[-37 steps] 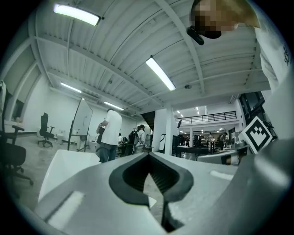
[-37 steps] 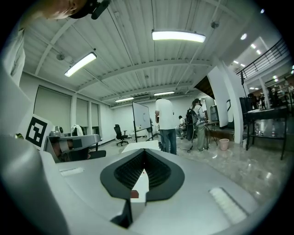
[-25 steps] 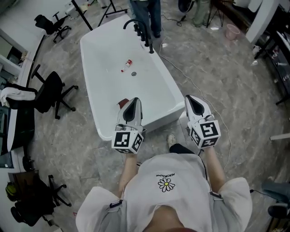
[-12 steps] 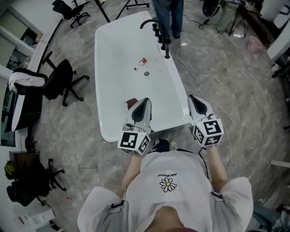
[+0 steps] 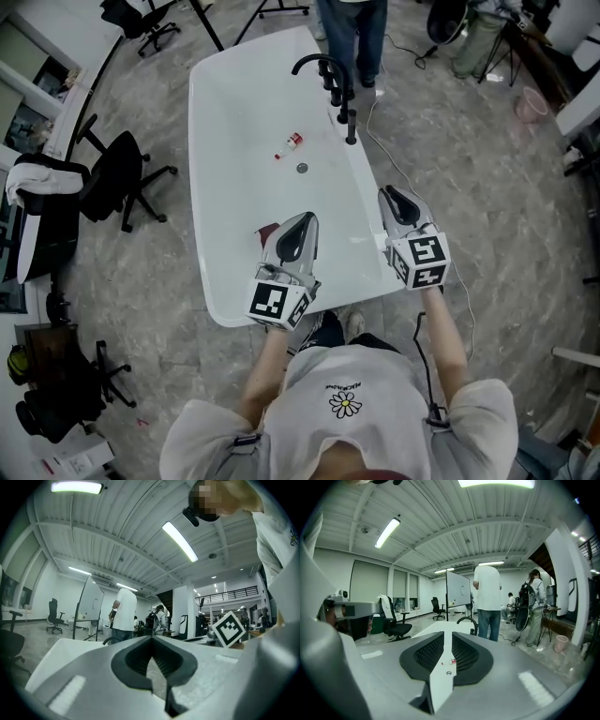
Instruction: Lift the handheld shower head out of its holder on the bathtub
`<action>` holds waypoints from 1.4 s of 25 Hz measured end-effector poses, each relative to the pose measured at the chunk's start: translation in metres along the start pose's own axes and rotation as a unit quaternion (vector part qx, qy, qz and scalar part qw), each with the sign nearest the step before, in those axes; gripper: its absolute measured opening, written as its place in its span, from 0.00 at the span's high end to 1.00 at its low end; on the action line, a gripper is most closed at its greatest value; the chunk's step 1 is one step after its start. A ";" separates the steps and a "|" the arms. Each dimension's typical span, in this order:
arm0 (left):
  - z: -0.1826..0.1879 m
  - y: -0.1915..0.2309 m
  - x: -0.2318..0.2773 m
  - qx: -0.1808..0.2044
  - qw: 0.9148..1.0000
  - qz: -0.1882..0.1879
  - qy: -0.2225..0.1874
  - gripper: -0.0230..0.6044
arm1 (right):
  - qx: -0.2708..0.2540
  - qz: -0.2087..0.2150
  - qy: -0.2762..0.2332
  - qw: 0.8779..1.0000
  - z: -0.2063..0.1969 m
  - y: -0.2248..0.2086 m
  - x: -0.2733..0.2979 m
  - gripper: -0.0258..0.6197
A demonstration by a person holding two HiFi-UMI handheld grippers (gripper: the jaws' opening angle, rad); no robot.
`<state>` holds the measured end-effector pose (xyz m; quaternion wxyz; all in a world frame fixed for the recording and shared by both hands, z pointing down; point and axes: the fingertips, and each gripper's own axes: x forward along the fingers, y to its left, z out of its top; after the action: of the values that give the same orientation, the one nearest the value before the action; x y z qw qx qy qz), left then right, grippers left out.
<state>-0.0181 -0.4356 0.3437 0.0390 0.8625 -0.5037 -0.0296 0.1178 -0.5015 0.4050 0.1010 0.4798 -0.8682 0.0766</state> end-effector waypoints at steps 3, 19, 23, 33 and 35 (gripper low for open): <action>-0.028 0.030 0.022 -0.011 1.000 -0.005 0.017 0.96 | 0.005 -0.002 0.036 0.999 -0.033 -0.021 0.069 0.78; -0.227 0.152 0.052 -0.094 0.992 0.035 0.081 0.96 | 0.014 -0.064 0.193 0.979 -0.237 -0.153 0.362 0.56; -0.250 0.159 0.054 -0.099 0.990 0.036 0.094 0.96 | 0.006 -0.070 0.228 0.971 -0.262 -0.157 0.387 0.58; -0.274 0.178 0.051 -0.097 0.988 0.048 0.112 0.96 | 0.000 -0.097 0.242 0.965 -0.278 -0.163 0.410 0.72; -0.275 0.183 0.050 -0.095 0.988 0.052 0.113 0.96 | -0.007 -0.098 0.240 0.966 -0.278 -0.163 0.412 0.72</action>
<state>-0.1272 -0.5579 0.6350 0.1794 0.8252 -0.5351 0.0224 0.0701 -0.8603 0.7820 0.3171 0.5294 -0.7676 0.1729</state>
